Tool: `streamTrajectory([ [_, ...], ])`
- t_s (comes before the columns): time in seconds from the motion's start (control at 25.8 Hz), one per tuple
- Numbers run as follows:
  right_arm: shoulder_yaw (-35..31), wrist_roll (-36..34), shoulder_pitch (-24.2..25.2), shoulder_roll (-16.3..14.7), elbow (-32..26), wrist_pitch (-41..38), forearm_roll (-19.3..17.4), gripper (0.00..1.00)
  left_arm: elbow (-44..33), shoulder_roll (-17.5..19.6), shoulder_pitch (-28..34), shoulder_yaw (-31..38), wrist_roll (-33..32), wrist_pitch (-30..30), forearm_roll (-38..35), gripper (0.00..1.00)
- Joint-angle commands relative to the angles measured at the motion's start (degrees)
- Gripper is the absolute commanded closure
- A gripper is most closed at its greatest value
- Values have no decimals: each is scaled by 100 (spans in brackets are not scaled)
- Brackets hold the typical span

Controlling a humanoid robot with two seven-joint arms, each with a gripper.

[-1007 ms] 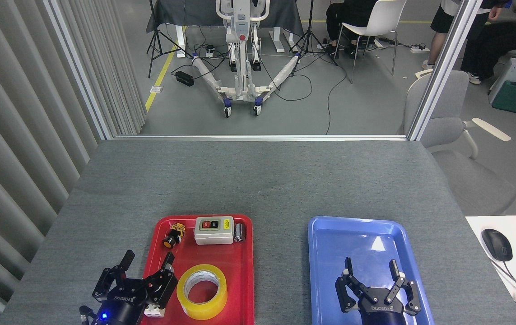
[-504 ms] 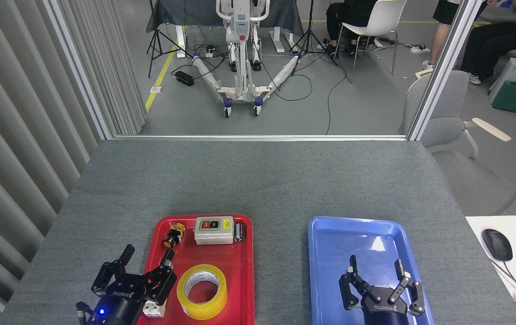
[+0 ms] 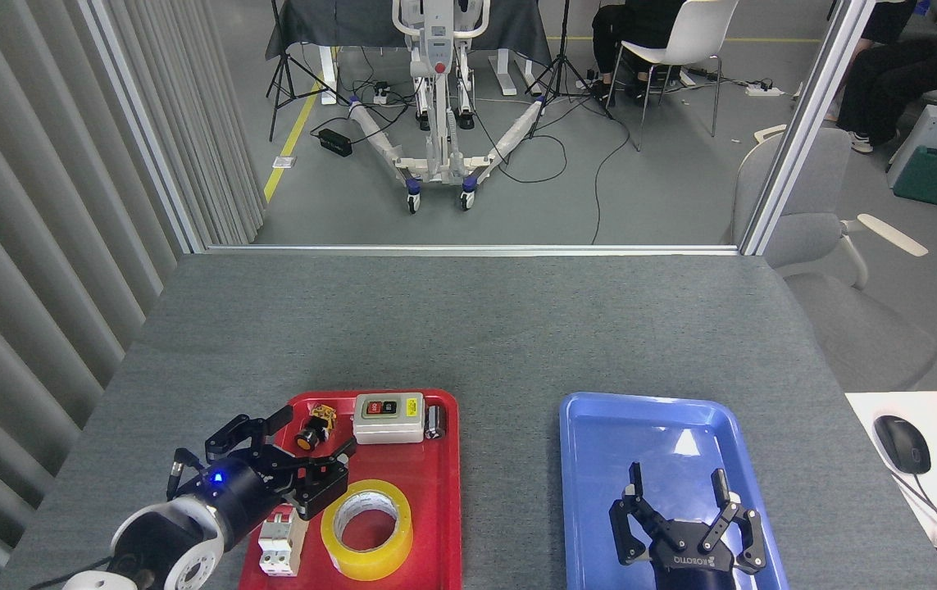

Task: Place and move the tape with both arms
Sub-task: 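Reach the left gripper over the yellow tape roll and grasp it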

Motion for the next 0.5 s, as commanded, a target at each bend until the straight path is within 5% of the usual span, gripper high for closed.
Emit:
streamTrajectory([
  [0.0, 13, 3, -28, -33, 27, -5, 2, 0, 108, 183, -506, -404, -823, -718, -9, 1],
  [0.46, 4, -24, -177, -68, 132, -14, -7, 0, 2015, 131, -1797, -1204, -2044, -2458, -105, 1],
])
